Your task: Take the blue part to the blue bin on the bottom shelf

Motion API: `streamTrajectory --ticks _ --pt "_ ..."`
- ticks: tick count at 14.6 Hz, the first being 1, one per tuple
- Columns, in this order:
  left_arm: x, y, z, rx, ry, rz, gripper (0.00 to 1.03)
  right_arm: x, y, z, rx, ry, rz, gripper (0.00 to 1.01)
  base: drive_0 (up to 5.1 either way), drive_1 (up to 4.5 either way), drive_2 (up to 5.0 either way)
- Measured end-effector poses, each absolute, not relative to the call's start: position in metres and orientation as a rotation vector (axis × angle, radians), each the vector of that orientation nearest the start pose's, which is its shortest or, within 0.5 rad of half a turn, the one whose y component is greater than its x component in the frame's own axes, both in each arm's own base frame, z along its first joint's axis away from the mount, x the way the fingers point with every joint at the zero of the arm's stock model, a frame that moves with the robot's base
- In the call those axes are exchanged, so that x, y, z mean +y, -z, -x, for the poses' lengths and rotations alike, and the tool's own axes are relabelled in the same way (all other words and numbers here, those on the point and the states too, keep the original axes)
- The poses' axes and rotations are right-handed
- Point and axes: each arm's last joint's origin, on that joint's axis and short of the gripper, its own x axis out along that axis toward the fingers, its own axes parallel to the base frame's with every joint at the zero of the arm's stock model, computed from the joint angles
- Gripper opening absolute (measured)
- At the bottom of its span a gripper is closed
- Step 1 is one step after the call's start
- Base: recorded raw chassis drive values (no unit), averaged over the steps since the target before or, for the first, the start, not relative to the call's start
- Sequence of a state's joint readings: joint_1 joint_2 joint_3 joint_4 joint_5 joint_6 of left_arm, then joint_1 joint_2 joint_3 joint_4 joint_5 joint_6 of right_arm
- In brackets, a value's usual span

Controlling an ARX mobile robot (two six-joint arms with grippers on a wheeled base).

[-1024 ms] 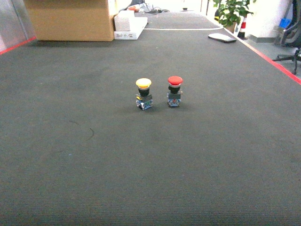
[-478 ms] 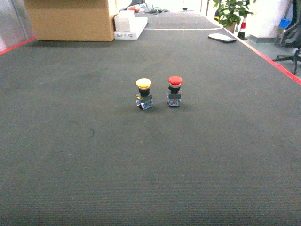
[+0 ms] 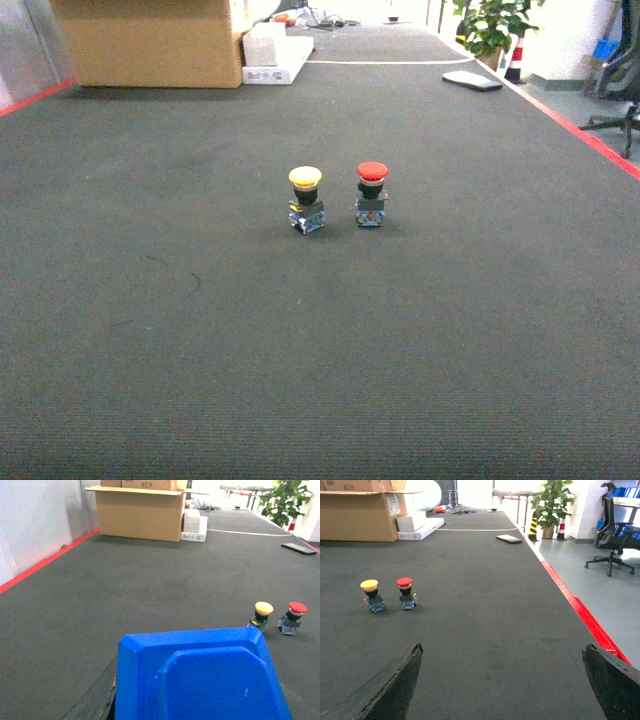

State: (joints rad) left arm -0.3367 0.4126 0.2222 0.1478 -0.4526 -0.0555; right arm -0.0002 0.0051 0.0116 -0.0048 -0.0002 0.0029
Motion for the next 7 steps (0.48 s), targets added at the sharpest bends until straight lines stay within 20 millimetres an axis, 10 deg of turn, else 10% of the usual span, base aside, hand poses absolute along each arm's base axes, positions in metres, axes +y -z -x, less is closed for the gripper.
streamTrajectory --ticks 7 --pt "-0.029 -0.218 -0.121 0.035 -0.117 0.04 0.44 0.0 -0.1666 -0.0973 -0.002 0.0 -0.003 0.98 0.0 -0.58 0.6"
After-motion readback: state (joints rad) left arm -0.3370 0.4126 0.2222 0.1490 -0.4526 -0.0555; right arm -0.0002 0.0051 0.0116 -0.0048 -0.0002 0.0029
